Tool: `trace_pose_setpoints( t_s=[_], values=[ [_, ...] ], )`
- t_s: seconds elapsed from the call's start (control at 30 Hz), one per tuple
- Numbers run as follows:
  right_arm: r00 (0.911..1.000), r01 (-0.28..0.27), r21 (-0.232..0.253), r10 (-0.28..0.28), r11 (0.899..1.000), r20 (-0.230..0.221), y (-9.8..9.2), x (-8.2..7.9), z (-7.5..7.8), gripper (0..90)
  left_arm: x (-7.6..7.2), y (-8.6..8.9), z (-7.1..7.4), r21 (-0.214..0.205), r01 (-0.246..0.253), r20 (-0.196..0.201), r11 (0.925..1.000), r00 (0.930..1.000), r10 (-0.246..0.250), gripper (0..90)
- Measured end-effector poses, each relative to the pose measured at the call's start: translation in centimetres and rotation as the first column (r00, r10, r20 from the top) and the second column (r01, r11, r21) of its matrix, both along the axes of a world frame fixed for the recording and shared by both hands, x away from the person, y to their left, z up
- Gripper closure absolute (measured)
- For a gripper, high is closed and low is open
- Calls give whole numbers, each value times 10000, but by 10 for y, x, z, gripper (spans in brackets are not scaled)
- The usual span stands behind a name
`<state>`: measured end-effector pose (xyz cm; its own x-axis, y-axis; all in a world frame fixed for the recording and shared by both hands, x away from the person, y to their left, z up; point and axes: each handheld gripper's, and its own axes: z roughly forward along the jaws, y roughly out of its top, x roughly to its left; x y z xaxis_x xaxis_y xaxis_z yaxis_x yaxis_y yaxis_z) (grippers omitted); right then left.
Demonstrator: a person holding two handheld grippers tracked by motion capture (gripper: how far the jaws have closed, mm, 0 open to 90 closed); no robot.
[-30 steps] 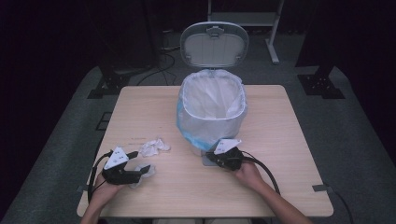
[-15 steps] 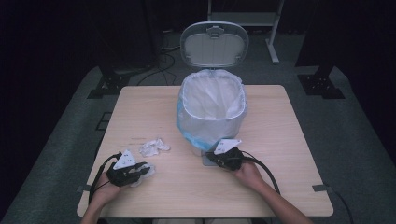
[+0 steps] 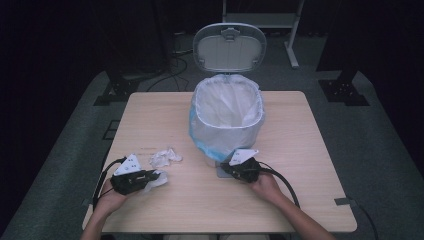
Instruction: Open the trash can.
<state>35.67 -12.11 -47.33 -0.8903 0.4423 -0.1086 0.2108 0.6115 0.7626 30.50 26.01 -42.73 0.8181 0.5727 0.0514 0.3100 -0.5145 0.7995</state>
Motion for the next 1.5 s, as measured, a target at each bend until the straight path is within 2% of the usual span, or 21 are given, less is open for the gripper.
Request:
trace_pose_setpoints(
  t_s=[0.1,0.17,0.2,0.3,0.33,0.43,0.53,0.57,0.6,1.27,1.5],
  values=[
    [10000,18,13,-18,10000,-9,0,0,0,900,3,-3,13,-77,247,70,9997,9997,-246,839],
    [10000,-4,-18,4,10000,34,0,0,0,900,4,-4,16,-119,302,69,9995,9995,-301,839],
    [10000,5,12,-5,10000,15,0,0,0,900,6,-6,25,-221,453,103,9987,9989,-451,839],
    [10000,-25,20,25,10000,60,-1,1,-1,900,8,-8,32,-336,553,148,9979,9984,-548,839],
    [10000,-25,28,25,10000,56,-1,1,-1,900,10,-10,40,-459,655,175,9968,9977,-648,839],
    [10000,-21,56,21,10000,47,-1,1,-1,900,12,-12,48,-465,742,217,9962,9971,-732,839],
    [10000,-25,77,24,10000,27,-1,1,-1,900,16,-17,62,-546,955,242,9939,9953,-943,839],
    [10000,-25,77,24,10000,27,-1,1,-1,900,16,-17,62,-546,955,242,9939,9953,-943,839],
    [10000,-21,91,20,10000,19,-1,1,-1,900,18,-20,69,-568,1072,241,9926,9941,-1059,839],
    [10000,-87,159,87,9998,-11,-2,1,-1,900,37,-41,120,-872,1776,441,9802,9837,-1743,839],
    [10000,-57,180,58,9998,-68,-2,0,-1,900,42,-50,138,-975,1949,643,9760,9798,-1893,839]
  ],
)
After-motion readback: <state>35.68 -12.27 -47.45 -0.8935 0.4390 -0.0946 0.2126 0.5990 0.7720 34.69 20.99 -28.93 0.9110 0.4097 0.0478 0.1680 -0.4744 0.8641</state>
